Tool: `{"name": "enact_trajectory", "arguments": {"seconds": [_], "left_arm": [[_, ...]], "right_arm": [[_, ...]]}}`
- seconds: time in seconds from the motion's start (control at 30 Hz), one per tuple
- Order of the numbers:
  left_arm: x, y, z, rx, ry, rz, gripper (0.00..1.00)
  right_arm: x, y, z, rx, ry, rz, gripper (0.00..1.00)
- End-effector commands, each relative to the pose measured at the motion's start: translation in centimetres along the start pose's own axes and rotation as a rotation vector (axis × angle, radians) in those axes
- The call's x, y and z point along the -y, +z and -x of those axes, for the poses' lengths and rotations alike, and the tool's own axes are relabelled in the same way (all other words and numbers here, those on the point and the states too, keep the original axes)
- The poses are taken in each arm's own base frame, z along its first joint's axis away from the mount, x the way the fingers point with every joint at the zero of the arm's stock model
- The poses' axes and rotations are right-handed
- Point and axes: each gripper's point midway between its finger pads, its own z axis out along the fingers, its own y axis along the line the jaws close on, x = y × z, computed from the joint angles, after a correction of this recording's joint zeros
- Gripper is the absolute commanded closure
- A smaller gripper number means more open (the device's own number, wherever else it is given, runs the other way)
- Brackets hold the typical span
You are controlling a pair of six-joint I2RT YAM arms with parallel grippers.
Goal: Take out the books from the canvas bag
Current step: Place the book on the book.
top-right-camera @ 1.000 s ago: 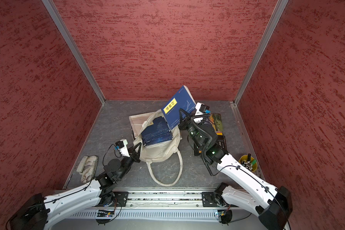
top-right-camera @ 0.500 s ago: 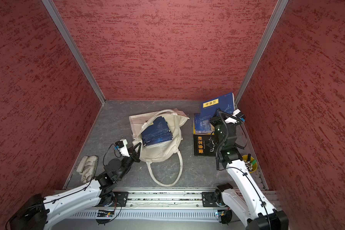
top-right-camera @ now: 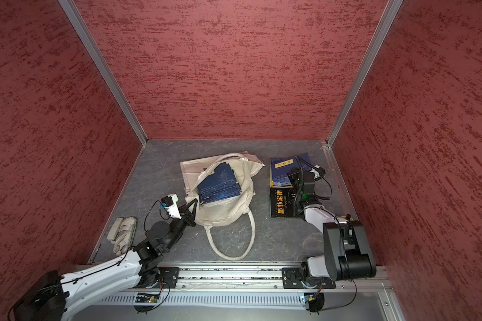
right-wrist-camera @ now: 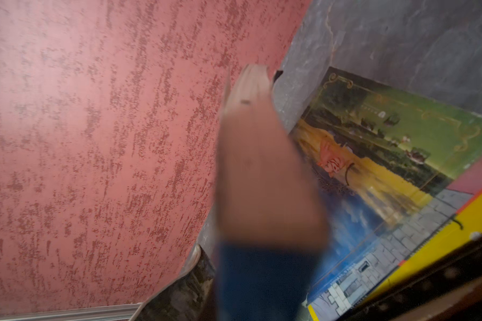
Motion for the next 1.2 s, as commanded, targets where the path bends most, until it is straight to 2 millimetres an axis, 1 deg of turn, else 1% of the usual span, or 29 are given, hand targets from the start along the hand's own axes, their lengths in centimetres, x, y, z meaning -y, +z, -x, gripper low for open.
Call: {"name": "enact_trajectory", "arguments": {"seconds": [0.0, 0.1, 0.23, 0.3, 0.4, 0.5, 0.63, 0.73, 0.77, 0.8, 0.87, 0.93, 1.0, 1.03, 1.13, 1.17], "left_arm": [[0.2, 0.3, 0.8, 0.016, -0.010, 0.009, 1.00], [0.2, 0.2, 0.8, 0.015, -0.009, 0.009, 1.00], [0.1, 0.2, 0.8, 0.015, -0.010, 0.009, 1.00], [0.2, 0.2, 0.8, 0.015, -0.012, 0.009, 1.00], [0.2, 0.4, 0.7, 0.010, -0.011, 0.009, 1.00], [0.2, 0.4, 0.6, 0.008, -0.008, 0.009, 1.00], [0.2, 0.3, 0.8, 0.012, -0.009, 0.010, 1.00], [0.1, 0.3, 0.7, 0.009, -0.008, 0.012, 1.00], [0.2, 0.4, 0.7, 0.008, -0.008, 0.011, 1.00], [0.2, 0.4, 0.6, 0.006, -0.008, 0.009, 1.00], [0.2, 0.4, 0.6, 0.004, -0.009, 0.008, 1.00], [0.3, 0.4, 0.6, 0.003, -0.009, 0.007, 1.00], [0.2, 0.4, 0.6, 0.003, -0.008, 0.007, 1.00], [0.2, 0.5, 0.6, 0.002, -0.008, 0.008, 1.00], [0.2, 0.4, 0.5, 0.002, -0.009, 0.009, 1.00], [0.2, 0.4, 0.5, 0.000, -0.008, 0.008, 1.00]], "right_arm": [[-2.1, 1.5, 0.9, 0.035, 0.072, 0.101, 1.00], [-0.3, 2.5, 0.7, 0.036, 0.097, 0.058, 1.00], [1.6, 2.4, 1.2, 0.088, 0.102, -0.003, 1.00], [1.9, 2.8, 1.5, 0.101, 0.088, -0.023, 1.00], [2.6, 3.8, 1.3, 0.083, 0.087, -0.048, 1.00], [3.8, 4.7, 1.0, 0.057, 0.113, -0.073, 1.00], [3.9, 6.0, 0.2, 0.011, 0.119, -0.068, 1.00], [4.5, 5.7, 0.6, 0.032, 0.135, -0.087, 1.00], [4.4, 5.6, 0.7, 0.037, 0.138, -0.086, 0.96], [4.5, 5.7, 0.6, 0.032, 0.136, -0.091, 0.88], [4.6, 5.9, 0.4, 0.016, 0.127, -0.106, 0.80], [4.7, 5.8, 0.1, 0.003, 0.130, -0.110, 0.70], [4.8, 5.5, -0.1, -0.007, 0.137, -0.111, 0.57], [4.8, 5.4, -0.2, -0.013, 0.138, -0.113, 0.53], [4.6, 5.2, -0.4, -0.033, 0.129, -0.110, 0.48], [4.4, 5.1, -0.5, -0.043, 0.131, -0.104, 0.45]]}}
